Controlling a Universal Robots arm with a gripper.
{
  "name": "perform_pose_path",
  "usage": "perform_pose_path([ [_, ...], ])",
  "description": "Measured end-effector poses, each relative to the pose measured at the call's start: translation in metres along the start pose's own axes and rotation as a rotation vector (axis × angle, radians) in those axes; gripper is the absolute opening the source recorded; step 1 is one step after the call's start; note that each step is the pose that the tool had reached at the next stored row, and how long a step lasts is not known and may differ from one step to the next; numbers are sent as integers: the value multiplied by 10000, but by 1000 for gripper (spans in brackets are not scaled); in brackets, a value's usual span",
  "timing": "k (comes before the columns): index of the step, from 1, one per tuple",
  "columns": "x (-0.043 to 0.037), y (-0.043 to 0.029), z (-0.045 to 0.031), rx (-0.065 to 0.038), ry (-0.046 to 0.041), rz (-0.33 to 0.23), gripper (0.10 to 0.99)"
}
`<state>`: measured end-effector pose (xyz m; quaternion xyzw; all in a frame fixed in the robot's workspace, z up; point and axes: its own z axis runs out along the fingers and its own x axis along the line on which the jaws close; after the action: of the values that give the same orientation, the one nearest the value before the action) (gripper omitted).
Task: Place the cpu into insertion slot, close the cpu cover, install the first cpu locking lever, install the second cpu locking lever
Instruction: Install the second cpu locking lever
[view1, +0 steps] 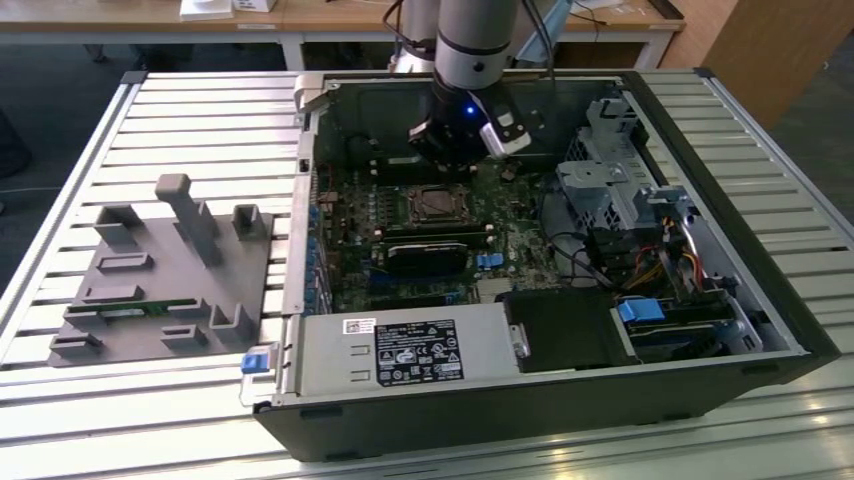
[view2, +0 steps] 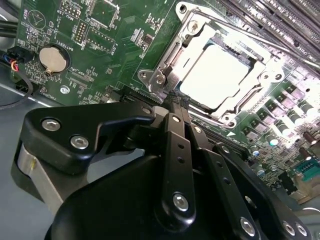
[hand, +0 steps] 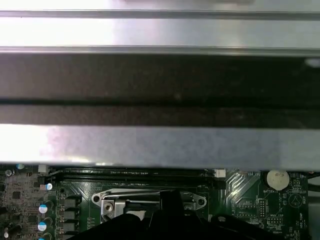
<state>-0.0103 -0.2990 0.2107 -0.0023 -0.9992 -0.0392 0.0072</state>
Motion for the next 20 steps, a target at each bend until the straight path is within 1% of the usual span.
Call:
perform_pose_path([
  [5, 0, -38, -1, 0, 0, 0, 106],
  [10, 0, -108, -5, -1, 0, 0, 106],
  [14, 0, -118, -19, 1, 1, 1, 106],
  [16, 0, -115, -60, 1, 0, 0, 106],
  [20, 2, -104, -188, -1, 0, 0, 106],
])
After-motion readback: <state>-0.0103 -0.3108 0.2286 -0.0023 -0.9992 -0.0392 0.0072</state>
